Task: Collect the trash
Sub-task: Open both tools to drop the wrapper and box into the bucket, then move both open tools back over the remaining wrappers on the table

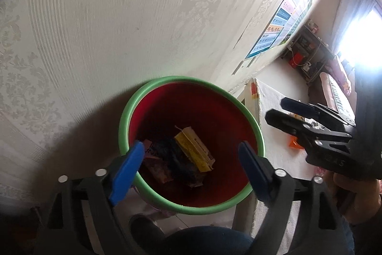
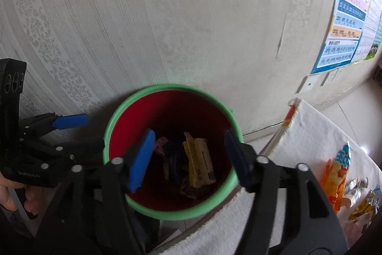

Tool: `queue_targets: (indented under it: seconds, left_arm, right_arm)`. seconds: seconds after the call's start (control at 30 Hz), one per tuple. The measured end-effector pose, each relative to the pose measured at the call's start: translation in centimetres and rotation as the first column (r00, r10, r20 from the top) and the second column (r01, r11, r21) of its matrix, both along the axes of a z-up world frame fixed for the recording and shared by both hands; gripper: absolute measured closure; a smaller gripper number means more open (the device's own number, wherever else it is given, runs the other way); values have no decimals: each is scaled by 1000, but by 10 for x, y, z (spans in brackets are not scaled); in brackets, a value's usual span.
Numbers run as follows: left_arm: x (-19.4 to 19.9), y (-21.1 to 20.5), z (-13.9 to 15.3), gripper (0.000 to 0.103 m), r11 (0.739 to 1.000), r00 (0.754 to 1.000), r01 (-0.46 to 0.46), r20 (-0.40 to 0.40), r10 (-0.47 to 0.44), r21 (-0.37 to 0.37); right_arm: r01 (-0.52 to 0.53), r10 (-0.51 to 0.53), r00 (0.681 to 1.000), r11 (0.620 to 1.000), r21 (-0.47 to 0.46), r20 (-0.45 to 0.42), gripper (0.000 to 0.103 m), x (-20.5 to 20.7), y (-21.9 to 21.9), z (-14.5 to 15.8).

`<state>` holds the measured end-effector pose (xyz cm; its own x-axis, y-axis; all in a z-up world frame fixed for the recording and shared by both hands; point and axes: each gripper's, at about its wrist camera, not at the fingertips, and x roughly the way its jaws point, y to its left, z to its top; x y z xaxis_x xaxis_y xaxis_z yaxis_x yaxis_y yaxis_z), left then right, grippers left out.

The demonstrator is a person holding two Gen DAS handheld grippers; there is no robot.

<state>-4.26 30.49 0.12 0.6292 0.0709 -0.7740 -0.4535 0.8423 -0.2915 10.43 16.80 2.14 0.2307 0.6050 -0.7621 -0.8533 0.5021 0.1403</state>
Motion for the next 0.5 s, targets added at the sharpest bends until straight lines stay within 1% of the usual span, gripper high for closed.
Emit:
queue_targets:
  seconds: [0.03, 0.1, 0.17, 0.2, 0.23, 0.33, 0.5]
  left_arm:
    - [0, -2, 2, 19, 1000, 1000, -1, 0, 1, 6]
    - [1, -6, 5, 15, 1000, 1000, 2, -1, -2, 17]
    - [1, -12, 9, 9, 999, 1000, 2, -5, -2, 33]
    - [1, -15, 10, 9, 999, 1000, 3, -4, -3, 39]
    - [2, -19, 13, 8, 999, 1000, 8, -2, -8, 43]
    - [3, -33, 17, 8, 998, 1000, 27, 0, -27, 51]
    - [8, -63, 25, 8, 995, 997, 80, 3, -80, 59]
  right_arm:
    - [7, -7, 1000, 1000, 2, 0, 29, 1, -3, 0]
    - [21, -21, 1000, 1000, 6, 1, 25, 1, -12, 1]
    - [40, -40, 999, 999, 7, 8, 14, 1, -21, 3]
    - [55, -55, 998, 998, 8, 17, 7, 1, -27, 5]
    - [69, -70, 997, 998, 10, 27, 5, 0, -33, 7]
    - [105, -106, 993, 994, 10, 45, 5, -1, -54, 12]
    - [180, -180, 982, 984, 12, 63, 5, -2, -103, 22]
